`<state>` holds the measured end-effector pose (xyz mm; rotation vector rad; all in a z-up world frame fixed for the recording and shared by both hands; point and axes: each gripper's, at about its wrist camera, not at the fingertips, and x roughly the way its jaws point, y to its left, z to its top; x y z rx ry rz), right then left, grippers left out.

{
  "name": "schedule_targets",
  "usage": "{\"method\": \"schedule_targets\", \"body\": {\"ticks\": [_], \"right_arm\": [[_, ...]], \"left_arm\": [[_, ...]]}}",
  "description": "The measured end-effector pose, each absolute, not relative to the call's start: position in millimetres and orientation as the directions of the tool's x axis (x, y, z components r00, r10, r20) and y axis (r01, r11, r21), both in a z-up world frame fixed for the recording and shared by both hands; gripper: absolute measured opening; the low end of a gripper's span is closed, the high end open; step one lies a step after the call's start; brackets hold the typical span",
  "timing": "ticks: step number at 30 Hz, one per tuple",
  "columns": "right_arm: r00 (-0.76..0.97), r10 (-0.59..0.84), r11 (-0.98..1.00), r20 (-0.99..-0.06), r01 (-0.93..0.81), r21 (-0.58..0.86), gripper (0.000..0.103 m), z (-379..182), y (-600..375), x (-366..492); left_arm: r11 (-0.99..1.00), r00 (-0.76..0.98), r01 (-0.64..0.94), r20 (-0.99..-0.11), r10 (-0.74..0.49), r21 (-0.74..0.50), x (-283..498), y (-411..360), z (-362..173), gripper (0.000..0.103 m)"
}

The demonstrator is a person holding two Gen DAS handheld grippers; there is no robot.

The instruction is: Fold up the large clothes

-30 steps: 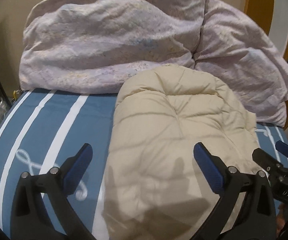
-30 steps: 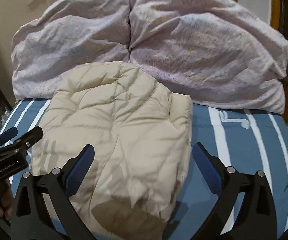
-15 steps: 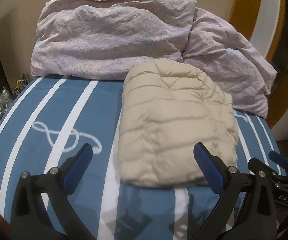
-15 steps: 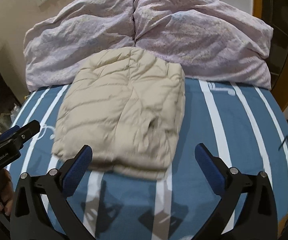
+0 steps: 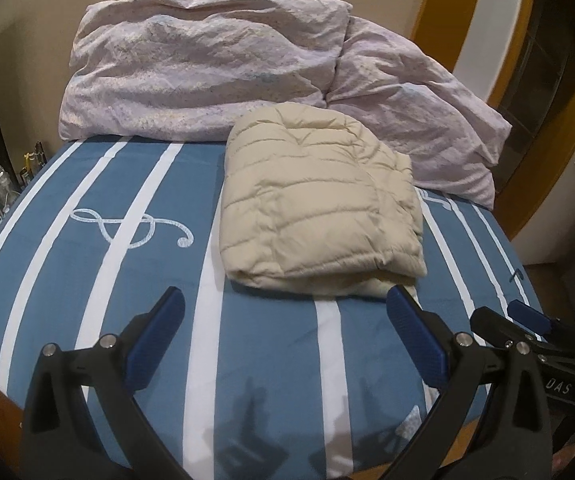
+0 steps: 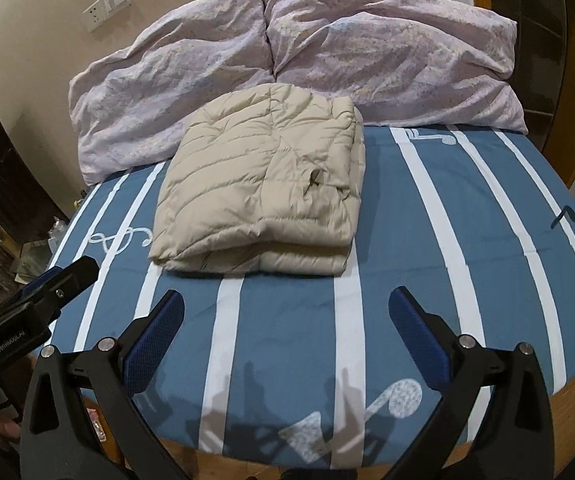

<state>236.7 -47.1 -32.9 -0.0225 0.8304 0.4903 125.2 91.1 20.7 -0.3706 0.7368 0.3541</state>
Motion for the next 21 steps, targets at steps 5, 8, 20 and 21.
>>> {"method": "schedule_targets", "body": {"ticks": [5, 8, 20, 21], "right_arm": [[0.572, 0.424, 0.88, -0.702, -0.442, 0.171, 0.102, -32, -49, 222], [0.573, 0.427, 0.878, -0.7, -0.448, 0.169, 0.102, -31, -51, 215], [0.566, 0.432, 0.88, -0.702, -0.436, 0.19, 0.102, -33, -61, 205], [0.565, 0.434, 0.879, -0.702, -0.436, 0.193, 0.102, -33, -62, 204]], "left_arm": [[0.881, 0.693, -0.429, -0.698, 0.179, -0.2, 111, 80, 23, 0.101], [0.883, 0.695, -0.424, -0.698, 0.173, -0.203, 106, 79, 24, 0.101], [0.893, 0.709, -0.376, -0.698, 0.106, -0.246, 92, 72, 21, 0.101], [0.893, 0.712, -0.37, -0.696, 0.096, -0.255, 92, 72, 21, 0.101]]}}
